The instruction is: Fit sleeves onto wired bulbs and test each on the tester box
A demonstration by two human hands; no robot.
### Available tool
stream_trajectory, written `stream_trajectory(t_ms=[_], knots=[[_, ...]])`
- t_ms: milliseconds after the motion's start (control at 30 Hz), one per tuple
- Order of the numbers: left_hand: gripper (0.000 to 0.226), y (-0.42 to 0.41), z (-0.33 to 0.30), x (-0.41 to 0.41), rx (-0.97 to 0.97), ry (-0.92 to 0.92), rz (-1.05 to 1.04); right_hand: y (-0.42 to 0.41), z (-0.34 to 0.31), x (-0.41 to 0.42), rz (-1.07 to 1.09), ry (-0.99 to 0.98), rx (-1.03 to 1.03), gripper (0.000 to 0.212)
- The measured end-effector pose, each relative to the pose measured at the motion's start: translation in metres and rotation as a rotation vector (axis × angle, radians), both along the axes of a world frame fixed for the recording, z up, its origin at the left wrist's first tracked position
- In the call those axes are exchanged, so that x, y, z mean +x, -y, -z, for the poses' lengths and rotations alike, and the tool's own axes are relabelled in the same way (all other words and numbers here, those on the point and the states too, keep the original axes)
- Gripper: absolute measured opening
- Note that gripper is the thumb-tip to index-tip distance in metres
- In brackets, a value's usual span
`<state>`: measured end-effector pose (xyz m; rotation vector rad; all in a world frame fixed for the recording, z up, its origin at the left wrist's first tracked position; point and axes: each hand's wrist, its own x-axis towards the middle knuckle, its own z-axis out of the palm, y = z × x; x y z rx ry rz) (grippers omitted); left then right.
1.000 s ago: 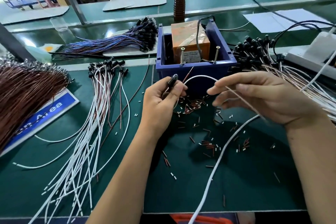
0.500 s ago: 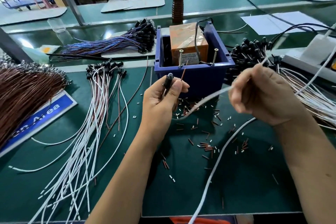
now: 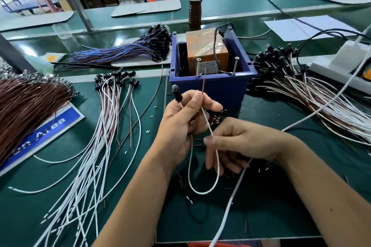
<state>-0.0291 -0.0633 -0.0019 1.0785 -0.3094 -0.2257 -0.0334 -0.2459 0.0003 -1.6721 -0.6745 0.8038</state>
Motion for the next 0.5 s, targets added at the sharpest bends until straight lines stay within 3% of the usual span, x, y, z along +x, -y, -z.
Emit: stream_trajectory(t_ms=[100, 167, 267, 500], knots=[[0.022, -0.005, -0.001, 0.001, -0.118, -0.084, 0.116, 0.004, -0.003, 0.001, 0.060, -0.014, 0.100, 0.050], [0.021, -0.009, -0.002, 0.001, -0.207, -0.137, 0.240, 0.005, -0.003, 0.005, 0.251, -0.065, 0.222, 0.057], [0.020, -0.012, -0.001, 0.003, -0.268, -0.180, 0.400, 0.003, 0.001, 0.009, 0.495, -0.020, 0.358, 0.042], [0.016, -0.007, 0.004, 0.004, -0.209, -0.179, 0.482, -0.005, 0.003, 0.006, 0.563, 0.131, 0.371, 0.020]])
